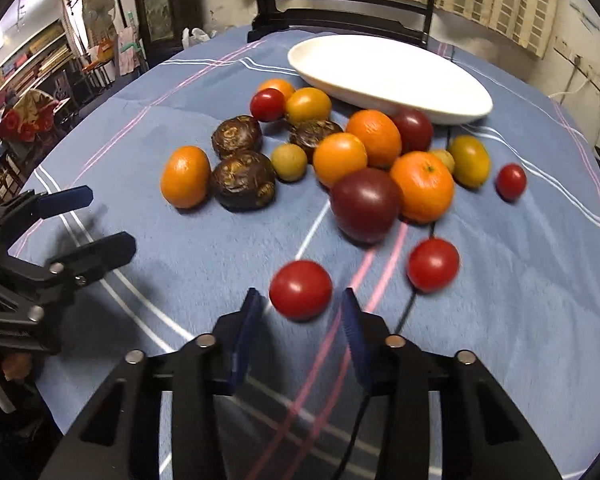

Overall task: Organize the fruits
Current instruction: 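Grasp the large mandarin with the left gripper while the right gripper grasps a red cherry tomato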

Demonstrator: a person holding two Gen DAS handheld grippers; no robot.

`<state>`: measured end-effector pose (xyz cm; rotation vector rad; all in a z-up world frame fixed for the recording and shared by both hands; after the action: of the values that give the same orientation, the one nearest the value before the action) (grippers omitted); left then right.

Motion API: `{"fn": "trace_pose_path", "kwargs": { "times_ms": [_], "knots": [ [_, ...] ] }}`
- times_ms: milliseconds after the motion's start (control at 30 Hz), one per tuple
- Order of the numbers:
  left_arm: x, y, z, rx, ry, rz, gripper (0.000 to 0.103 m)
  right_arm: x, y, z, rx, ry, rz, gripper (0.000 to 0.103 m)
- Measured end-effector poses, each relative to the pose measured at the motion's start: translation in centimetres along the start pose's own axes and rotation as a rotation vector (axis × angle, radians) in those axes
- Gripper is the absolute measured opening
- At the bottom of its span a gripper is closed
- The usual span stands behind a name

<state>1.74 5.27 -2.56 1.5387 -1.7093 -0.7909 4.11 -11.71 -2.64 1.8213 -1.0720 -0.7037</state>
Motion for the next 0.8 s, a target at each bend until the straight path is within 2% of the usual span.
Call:
{"fn": "trace_pose_path", "kwargs": {
  "times_ms": [67, 233, 267, 300, 333, 367, 433, 467, 533, 667, 800],
  "knots": [
    [0.3, -0.4, -0.4, -0.001, -0.012, -0.002, 0.099, -0.4, -0.1, -0.3, 0.01, 0.02, 0.004, 0.029],
    [1.4, -2.1, -1.6, -0.021, -0.047, -0.034, 0.098, -0.1, 0.3, 0.3, 0.044, 0.029, -0.006, 0.028],
    [1.6, -2.4, -1.9, -0.026, -0.054, -0.029, 0.095, 0.1, 0.5, 0.5, 0.049, 0.02, -0.02, 0.028],
    [1.8, -2.7, -2.1, -0.033, -0.062, -0.019, 0.091, 0.4, 0.7, 0.7, 0.054, 0.013, -0.033, 0.028],
    [2.0, -3.0, -2.3, -0.041, -0.067, -0.01, 0.076, 0.6, 0.9, 0.9, 0.055, 0.009, -0.037, 0.028],
    [2.1, -3.6, -2.6, -0.064, -0.076, 0.002, 0.068, 0.9, 1.2, 1.1, 0.057, 0.005, -0.04, 0.028],
    [2.3, -4.2, -3.1, -0.067, -0.096, -0.021, 0.067, 1.4, 1.4, 1.3, 0.062, -0.001, -0.041, 0.028],
    [2.4, -4.3, -3.3, -0.064, -0.1, -0.025, 0.054, 1.6, 1.5, 1.4, 0.063, -0.003, -0.041, 0.028],
    [2.5, -4.2, -3.6, -0.057, -0.113, -0.001, 0.04, 1.9, 1.8, 1.7, 0.066, -0.002, -0.044, 0.028],
    [3.0, -3.5, -3.6, -0.064, -0.154, 0.005, 0.04, 2.4, 2.7, 1.4, 0.089, -0.002, -0.047, 0.028],
    [3.6, -0.8, -5.4, -0.006, -0.195, 0.045, 0.04, 3.2, 4.4, -0.5, 0.148, 0.004, -0.038, 0.028]
  ]
}}
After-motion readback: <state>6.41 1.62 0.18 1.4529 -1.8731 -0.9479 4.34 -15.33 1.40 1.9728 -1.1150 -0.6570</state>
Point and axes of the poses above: each gripper's, at about its wrist camera, not at the fingertips, and y roughly against the way its jaws point, x to its right, z to its underside, the point moved 1 cm from there along -y, roughly the way its jaws point, and after that the axes turned 2 degrees about -x, right-handed, at the moved point
